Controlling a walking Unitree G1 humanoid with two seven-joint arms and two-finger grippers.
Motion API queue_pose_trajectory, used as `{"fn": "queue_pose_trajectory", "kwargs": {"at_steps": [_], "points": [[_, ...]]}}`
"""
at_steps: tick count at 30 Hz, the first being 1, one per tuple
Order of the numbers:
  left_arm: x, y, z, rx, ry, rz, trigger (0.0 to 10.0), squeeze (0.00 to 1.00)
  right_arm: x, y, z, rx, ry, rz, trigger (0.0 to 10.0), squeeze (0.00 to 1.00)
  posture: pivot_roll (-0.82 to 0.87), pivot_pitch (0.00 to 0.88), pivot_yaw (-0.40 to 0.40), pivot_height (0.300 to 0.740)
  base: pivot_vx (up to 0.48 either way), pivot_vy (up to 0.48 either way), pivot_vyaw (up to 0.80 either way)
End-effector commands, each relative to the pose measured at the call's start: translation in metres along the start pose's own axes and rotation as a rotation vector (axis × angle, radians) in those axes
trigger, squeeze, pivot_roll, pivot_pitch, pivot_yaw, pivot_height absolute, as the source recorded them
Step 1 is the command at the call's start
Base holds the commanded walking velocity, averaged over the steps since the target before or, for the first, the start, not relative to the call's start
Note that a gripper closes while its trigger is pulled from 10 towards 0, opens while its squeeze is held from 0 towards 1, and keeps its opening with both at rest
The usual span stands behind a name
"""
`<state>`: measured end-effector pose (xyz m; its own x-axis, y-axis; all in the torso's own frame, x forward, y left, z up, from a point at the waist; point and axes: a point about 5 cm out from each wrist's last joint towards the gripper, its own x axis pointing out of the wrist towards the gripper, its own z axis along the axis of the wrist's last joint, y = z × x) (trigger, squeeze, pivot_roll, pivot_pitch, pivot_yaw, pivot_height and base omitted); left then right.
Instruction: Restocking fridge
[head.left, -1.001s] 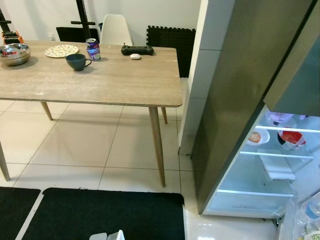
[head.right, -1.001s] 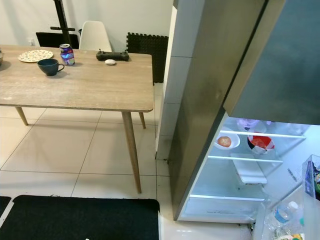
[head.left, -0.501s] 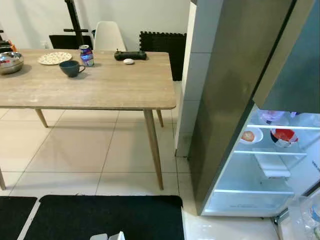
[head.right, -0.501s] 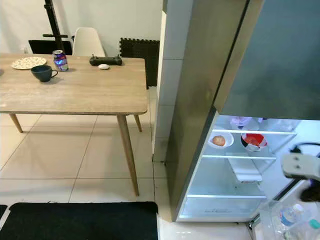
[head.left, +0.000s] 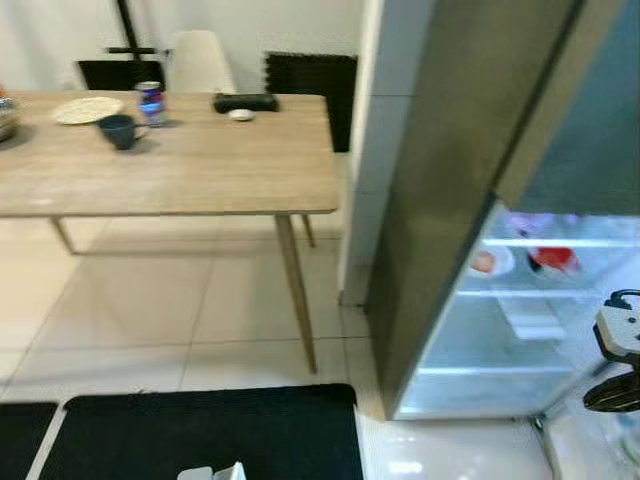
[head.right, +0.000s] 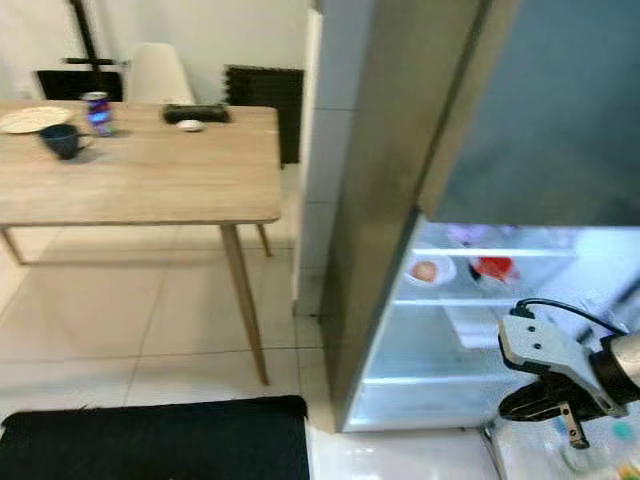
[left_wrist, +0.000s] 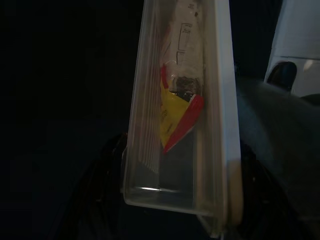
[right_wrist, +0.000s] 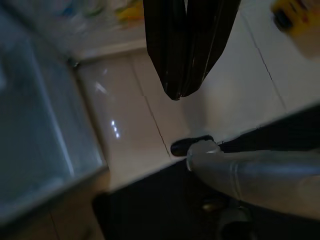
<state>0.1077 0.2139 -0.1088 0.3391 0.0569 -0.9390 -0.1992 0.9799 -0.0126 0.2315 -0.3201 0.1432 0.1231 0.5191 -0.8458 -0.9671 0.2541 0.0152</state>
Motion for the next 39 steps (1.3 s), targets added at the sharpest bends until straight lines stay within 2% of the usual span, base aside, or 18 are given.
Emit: {"fn": "queue_pose_trajectory", "kwargs": {"at_steps": [1,2,4,8,10,15,17,21,25,26,33,39], "points": [[0.001,-0.012,0.003,-0.007,-0.011,-0.053,10.0,0.0,0.034,0.008,-0.025,0.116,0.048,-0.018,10.0,0.0,-0.11,0.0,-0.074,0.74,0.0,0.0,-0.79],[0.001,-0.012,0.003,-0.009,-0.013,-0.053,10.0,0.0,0.051,0.011,-0.039,0.188,0.054,-0.049,10.0,0.0,-0.09,0.0,-0.075,0.74,0.0,0.0,-0.8],[0.001,-0.012,0.004,-0.01,-0.015,-0.052,10.0,0.0,0.075,0.019,-0.055,0.295,0.046,-0.083,10.0,0.0,-0.09,0.0,-0.07,0.74,0.0,0.0,-0.8],[0.001,-0.01,0.005,-0.009,-0.016,-0.05,10.0,0.0,0.087,0.027,-0.062,0.362,0.017,-0.09,10.0,0.0,-0.09,0.0,-0.068,0.74,0.0,0.0,-0.8],[0.001,-0.009,0.005,-0.004,-0.016,-0.046,10.0,0.0,0.101,0.038,-0.068,0.422,0.003,-0.091,10.0,0.0,-0.09,0.0,-0.063,0.74,0.0,0.0,-0.8],[0.001,-0.008,0.006,0.011,-0.017,-0.044,10.0,0.0,0.108,0.042,-0.063,0.429,-0.039,-0.085,10.0,0.0,-0.09,0.0,-0.059,0.74,0.0,0.0,-0.8],[0.001,-0.007,0.007,0.021,-0.017,-0.045,10.0,0.0,0.109,0.038,-0.058,0.425,-0.077,-0.108,10.0,0.0,-0.09,0.0,-0.054,0.74,0.0,0.0,-0.8],[0.001,-0.009,0.009,0.064,-0.022,-0.051,10.0,0.0,0.109,0.019,-0.041,0.399,-0.184,-0.208,10.0,0.0,-0.09,0.0,-0.052,0.74,0.0,0.0,-0.8],[0.001,-0.01,0.01,0.07,-0.026,-0.054,10.0,0.0,0.108,0.015,-0.035,0.385,-0.217,-0.226,10.0,0.0,-0.09,0.0,-0.05,0.74,0.0,0.0,-0.8],[0.001,-0.011,0.012,0.076,-0.031,-0.061,10.0,0.0,0.107,0.007,-0.022,0.355,-0.287,-0.272,10.0,0.0,-0.09,0.0,-0.049,0.74,0.0,0.0,0.0],[0.002,-0.012,0.013,0.105,-0.034,-0.072,10.0,0.0,0.106,-0.007,0.001,0.339,-0.418,-0.38,10.0,0.0,-0.09,0.0,-0.047,0.74,0.0,-0.047,0.0],[0.002,-0.013,0.014,0.124,-0.034,-0.077,10.0,0.0,0.114,-0.018,0.011,0.345,-0.454,-0.485,10.0,0.0,-0.09,0.0,-0.047,0.74,0.0,-0.424,0.0]]}}
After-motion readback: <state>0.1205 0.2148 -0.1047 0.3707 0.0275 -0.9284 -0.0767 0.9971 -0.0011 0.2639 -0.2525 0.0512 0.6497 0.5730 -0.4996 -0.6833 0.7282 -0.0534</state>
